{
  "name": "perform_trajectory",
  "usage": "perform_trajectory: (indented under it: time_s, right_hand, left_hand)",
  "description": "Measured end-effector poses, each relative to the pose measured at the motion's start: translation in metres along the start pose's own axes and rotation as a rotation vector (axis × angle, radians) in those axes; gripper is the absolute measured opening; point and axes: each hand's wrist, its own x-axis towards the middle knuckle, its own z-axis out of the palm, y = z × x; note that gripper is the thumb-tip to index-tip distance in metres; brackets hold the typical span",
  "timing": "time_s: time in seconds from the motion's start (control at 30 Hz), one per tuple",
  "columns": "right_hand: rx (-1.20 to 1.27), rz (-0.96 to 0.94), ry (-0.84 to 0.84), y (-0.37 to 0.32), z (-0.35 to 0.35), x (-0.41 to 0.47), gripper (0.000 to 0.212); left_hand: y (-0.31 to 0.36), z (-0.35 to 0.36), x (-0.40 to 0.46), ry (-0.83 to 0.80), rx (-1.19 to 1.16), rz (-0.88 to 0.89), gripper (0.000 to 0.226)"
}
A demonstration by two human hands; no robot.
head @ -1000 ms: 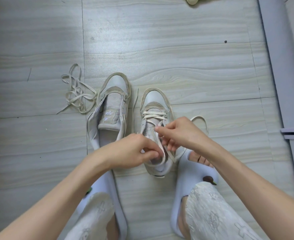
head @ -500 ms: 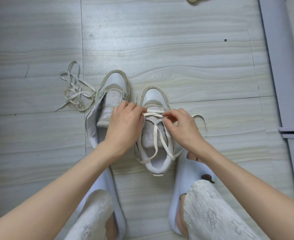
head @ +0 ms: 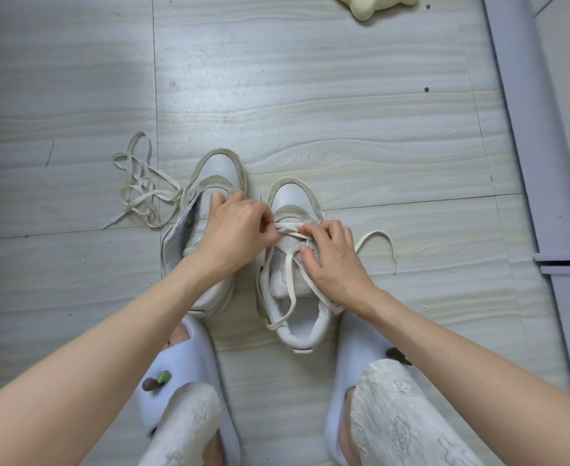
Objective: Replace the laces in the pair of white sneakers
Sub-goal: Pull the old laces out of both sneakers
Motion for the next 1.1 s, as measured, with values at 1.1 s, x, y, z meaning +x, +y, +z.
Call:
perform_trajectory:
  time_s: [1.1]
  right_hand:
    - [0.105, 0.02, -0.01, 0.004, 0.005, 0.001, 0.032]
  left_hand:
    - [-0.017, 0.013, -0.039, 0.015, -0.243, -0.124, 0.019]
